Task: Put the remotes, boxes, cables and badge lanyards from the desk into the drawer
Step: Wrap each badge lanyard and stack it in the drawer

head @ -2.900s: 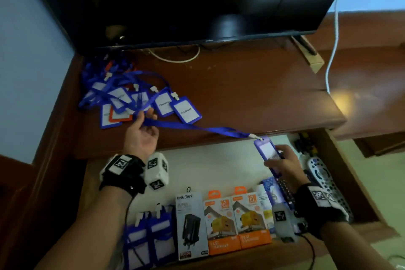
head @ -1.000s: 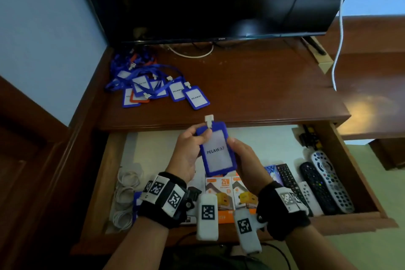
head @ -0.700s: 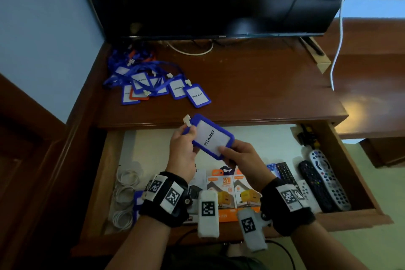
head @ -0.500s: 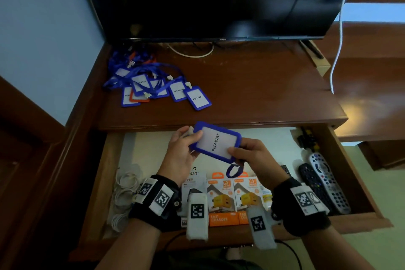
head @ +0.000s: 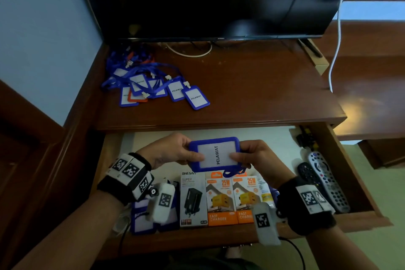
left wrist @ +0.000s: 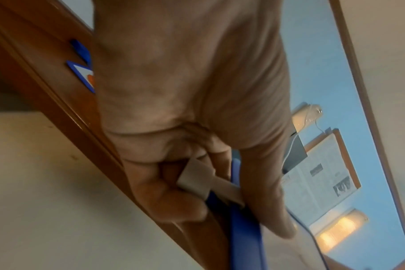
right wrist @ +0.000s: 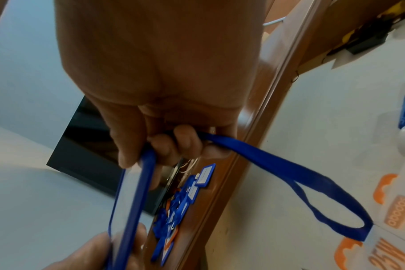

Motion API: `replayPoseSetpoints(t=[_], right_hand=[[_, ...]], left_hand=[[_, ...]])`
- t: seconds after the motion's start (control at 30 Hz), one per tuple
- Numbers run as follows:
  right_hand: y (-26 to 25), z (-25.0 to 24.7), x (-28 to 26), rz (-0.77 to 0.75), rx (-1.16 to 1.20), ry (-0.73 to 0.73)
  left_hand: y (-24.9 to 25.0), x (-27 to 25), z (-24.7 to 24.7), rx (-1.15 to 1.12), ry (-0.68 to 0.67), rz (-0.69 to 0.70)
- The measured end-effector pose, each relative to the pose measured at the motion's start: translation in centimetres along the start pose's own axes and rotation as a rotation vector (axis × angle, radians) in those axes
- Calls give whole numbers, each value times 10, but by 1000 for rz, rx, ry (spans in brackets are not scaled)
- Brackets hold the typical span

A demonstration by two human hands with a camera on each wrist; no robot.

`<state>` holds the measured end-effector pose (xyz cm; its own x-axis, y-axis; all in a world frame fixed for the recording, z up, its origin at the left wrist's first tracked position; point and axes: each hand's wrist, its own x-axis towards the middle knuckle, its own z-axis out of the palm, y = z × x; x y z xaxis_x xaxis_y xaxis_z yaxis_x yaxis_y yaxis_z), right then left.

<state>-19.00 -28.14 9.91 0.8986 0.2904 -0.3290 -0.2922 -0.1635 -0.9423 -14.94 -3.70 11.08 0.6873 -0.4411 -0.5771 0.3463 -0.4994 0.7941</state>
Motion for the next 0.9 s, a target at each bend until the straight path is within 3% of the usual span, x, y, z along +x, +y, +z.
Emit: replayPoseSetpoints(t=[0.07,0.13,0.47,0.63,0.73,0.9], right_hand=[[1,1,1,10,-36,13],[3,3,2,9,-64,57],[16,20,-3,15,42,101],[4,43,-6,-16,42,-4],[-6,49,0,-23,123,-36],[-22,49,5,-56,274,-67]], left_hand=[[1,0,0,36,-43,-9],[0,0,1,47,15,19],[-20,-1,-3,-259,646,116],[-40,11,18,-21,832,75],[-43,15,32,200,844,76],[-44,11,51,480,592,87]])
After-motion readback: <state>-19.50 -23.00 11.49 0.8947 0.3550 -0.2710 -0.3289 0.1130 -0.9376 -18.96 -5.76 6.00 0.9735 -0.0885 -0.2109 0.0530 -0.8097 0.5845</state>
